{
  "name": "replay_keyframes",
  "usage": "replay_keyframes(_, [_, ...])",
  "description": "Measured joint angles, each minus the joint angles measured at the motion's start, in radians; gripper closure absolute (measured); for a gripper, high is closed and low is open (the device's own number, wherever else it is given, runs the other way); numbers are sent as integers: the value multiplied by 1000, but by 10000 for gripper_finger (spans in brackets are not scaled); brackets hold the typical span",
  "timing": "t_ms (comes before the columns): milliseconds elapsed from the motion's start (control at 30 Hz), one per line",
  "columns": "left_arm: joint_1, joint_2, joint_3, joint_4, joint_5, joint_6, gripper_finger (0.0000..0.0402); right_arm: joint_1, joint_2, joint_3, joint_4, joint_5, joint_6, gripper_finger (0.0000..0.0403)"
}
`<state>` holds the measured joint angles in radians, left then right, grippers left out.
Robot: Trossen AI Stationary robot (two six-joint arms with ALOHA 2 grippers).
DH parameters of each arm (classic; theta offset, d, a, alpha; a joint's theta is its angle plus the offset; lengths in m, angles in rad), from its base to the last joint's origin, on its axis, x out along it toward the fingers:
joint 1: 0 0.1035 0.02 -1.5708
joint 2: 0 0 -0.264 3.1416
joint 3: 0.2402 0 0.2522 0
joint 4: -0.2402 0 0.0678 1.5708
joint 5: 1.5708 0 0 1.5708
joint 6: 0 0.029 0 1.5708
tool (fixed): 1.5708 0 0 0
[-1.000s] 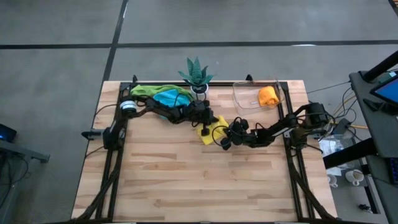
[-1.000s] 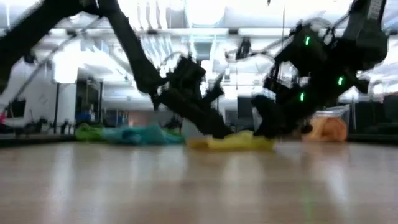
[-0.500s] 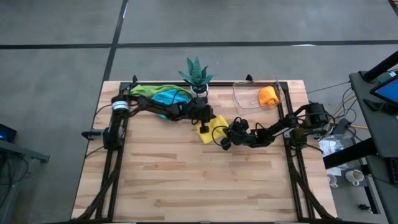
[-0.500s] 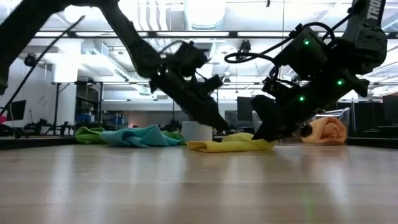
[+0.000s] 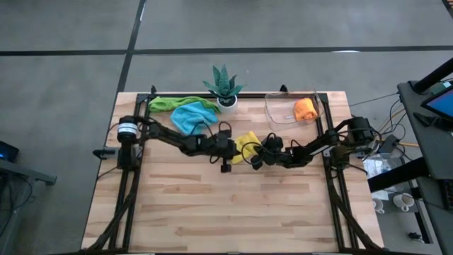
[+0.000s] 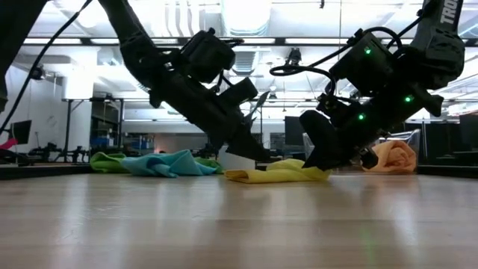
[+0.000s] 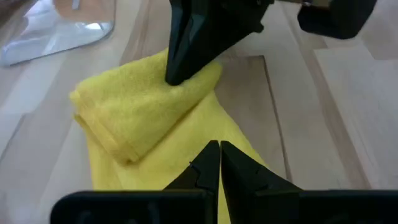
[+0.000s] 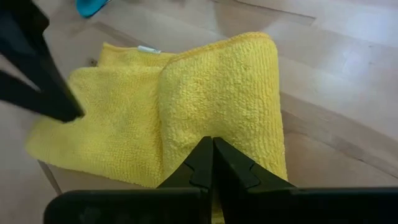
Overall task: Roll microfiber towels into tight, uniform cylinder then place into a basket
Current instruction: Roll the yellow microfiber cloth
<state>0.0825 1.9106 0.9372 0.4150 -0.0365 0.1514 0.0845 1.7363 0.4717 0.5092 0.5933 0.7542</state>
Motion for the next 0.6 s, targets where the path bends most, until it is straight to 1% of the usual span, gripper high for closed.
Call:
replay_keyframes(67, [-10,0,-12,23,-1,-15,402,0,0,0,1,0,5,394])
replay_keyframes(233, [-14,0,-25,21,-1,-41,402,0,0,-1,22,-5,7,394])
replay_keyframes(600, [-13,87,-9,43,-1,-41,402,0,-7,28,22,-4,-7,394])
